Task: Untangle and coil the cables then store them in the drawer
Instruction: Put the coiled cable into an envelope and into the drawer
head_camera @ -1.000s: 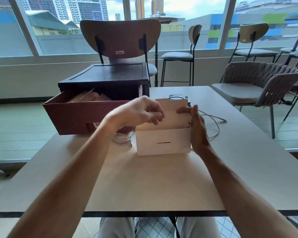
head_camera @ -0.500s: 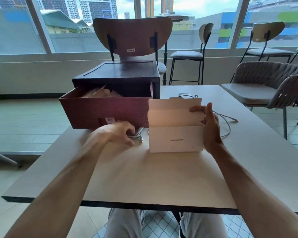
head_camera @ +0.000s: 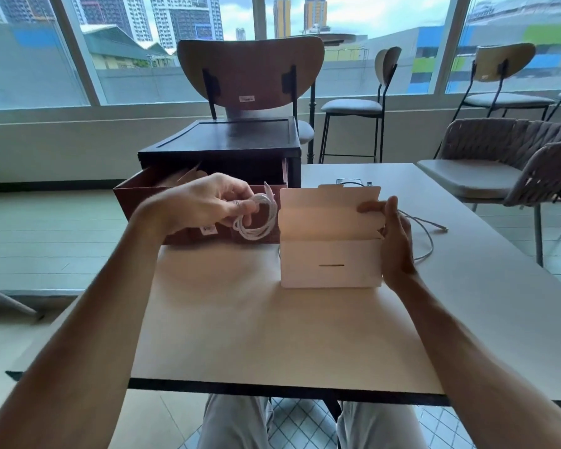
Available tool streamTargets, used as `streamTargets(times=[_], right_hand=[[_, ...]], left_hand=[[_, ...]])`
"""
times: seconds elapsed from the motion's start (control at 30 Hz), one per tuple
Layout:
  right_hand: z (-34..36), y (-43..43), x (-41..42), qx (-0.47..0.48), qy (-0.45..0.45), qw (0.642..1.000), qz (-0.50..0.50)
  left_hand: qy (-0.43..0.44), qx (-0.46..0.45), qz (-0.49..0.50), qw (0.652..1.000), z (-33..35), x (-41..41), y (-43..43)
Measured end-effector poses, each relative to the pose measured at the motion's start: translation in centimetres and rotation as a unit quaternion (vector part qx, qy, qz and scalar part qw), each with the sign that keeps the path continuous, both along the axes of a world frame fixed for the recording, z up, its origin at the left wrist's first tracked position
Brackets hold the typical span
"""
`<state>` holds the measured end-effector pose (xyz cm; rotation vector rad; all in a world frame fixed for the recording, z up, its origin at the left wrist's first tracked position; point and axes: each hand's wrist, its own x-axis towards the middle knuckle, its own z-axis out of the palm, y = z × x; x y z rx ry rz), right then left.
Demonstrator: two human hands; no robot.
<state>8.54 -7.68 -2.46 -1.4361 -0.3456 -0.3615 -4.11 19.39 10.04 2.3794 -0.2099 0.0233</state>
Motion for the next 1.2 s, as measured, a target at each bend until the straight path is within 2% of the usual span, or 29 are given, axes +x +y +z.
streamTargets(times=[0.1,0.2,0.3,0.4,0.53,0.6,0.77,1.2], right_hand=[[-0.1,0.0,-0.2,0.0,-0.038,0.999,-0.004],[-0.3,0.2,-0.2,0.01,-0.058,0.998,0.006],[-0.3,0.2,-0.2,0.012,-0.074,0.997,0.01],[-0.3,0.2,-0.2,0.011,-0.084,0.996,0.014],[-0.2,0.2,-0.2,0.009,-0.081,0.997,0.016],[-0.1,0.2,-0.3,0.009,-0.077,0.997,0.018],[0.0,0.3,-0.4,0.003,-0.07,0.997,0.016],[0.3,0.0,-0.2,-0.002,-0.068,0.998,-0.002]], left_hand=[[-0.019,-0.054,-0.058,0.997,1.4,-0.4,-1.4],[-0.033,-0.049,-0.082,0.995,0.7,0.9,-3.1],[-0.049,0.003,-0.084,0.995,-1.2,3.1,-4.2],[-0.1,0.062,-0.05,0.992,-2.8,4.5,-4.9],[-0.162,0.075,-0.005,0.984,-3.3,4.7,-5.8],[-0.161,0.085,-0.005,0.983,-3.5,4.7,-5.9],[-0.093,0.152,0.022,0.984,-4.2,5.0,-5.4],[-0.262,0.069,0.07,0.96,-5.9,4.9,-5.3]])
